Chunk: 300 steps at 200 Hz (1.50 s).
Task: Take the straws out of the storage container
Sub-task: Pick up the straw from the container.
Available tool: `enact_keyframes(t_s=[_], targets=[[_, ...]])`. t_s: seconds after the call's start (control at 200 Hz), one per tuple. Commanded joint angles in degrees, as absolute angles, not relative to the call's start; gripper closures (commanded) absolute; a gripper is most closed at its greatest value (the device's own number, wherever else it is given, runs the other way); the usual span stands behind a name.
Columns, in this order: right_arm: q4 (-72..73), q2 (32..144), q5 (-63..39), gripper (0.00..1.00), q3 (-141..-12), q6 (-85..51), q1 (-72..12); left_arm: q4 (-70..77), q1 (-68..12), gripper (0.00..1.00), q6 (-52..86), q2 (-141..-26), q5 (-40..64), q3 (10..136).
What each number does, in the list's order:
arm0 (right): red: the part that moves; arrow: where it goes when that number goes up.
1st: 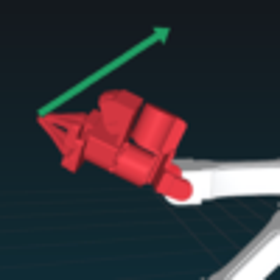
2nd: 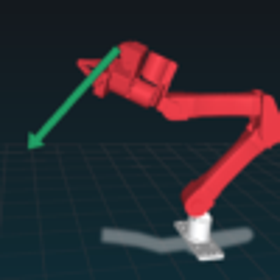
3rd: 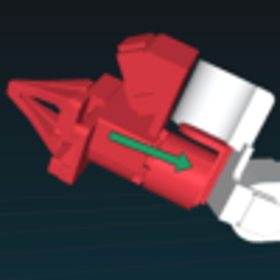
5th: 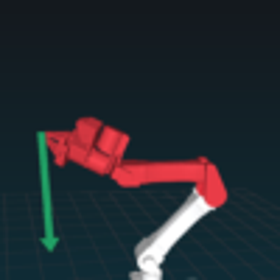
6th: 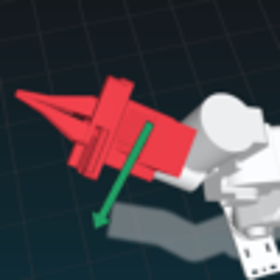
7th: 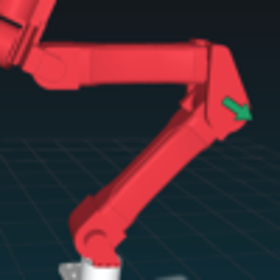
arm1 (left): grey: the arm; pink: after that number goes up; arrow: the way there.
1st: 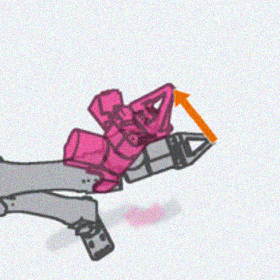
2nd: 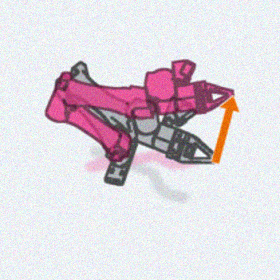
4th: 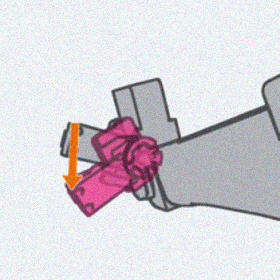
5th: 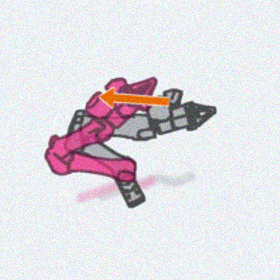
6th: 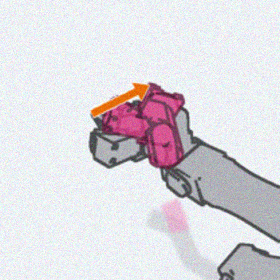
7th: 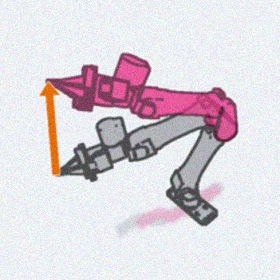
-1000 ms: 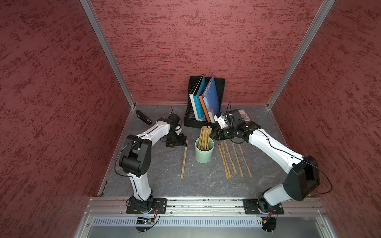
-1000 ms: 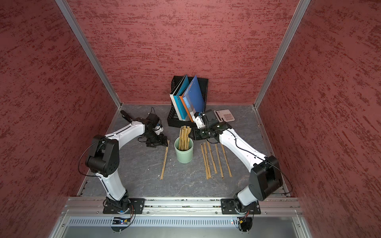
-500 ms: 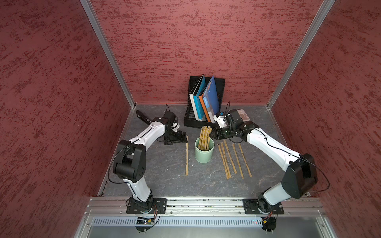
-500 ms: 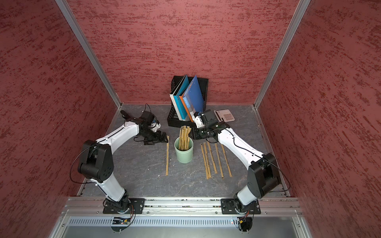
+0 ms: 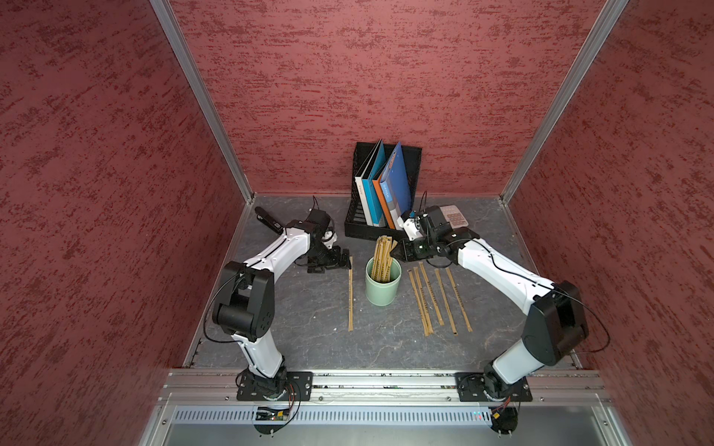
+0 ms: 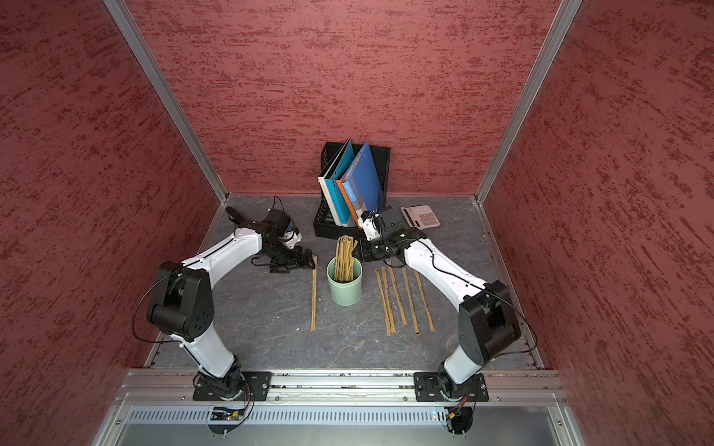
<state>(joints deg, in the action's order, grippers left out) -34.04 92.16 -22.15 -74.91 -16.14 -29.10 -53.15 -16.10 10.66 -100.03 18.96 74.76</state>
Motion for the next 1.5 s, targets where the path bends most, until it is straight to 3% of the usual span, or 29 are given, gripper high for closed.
enact_keyframes(t_s=[0.0,0.165,0.441,0.872,1.212,1.498], targets=[[-31.93,92.73,-22.99,0.78,-74.6,-16.42,-29.34,-53.96,-16.37,0.0,10.03,-101.23,19.61,74.05],[-31.3,93.13,-23.89,0.78,-74.62,-16.43,-29.36,-54.88,-16.51,0.0,9.5,-102.25,19.93,74.48],[-30.85,91.88,-24.91,0.93,-74.78,-16.43,-29.36,-55.27,-16.96,0.0,9.67,-103.09,19.3,75.05],[-40.05,82.46,-25.0,0.94,-80.22,-16.56,-29.36,-56.16,-17.42,0.0,10.28,-105.35,17.49,77.43],[-56.06,73.29,-16.27,0.94,-90.33,-15.67,-29.36,-55.32,-18.11,0.0,10.81,-106.22,16.74,78.31],[-74.45,74.54,-4.68,0.94,-107.55,-14.59,-29.35,-54.45,-18.46,0.0,10.91,-106.7,17.05,78.4]])
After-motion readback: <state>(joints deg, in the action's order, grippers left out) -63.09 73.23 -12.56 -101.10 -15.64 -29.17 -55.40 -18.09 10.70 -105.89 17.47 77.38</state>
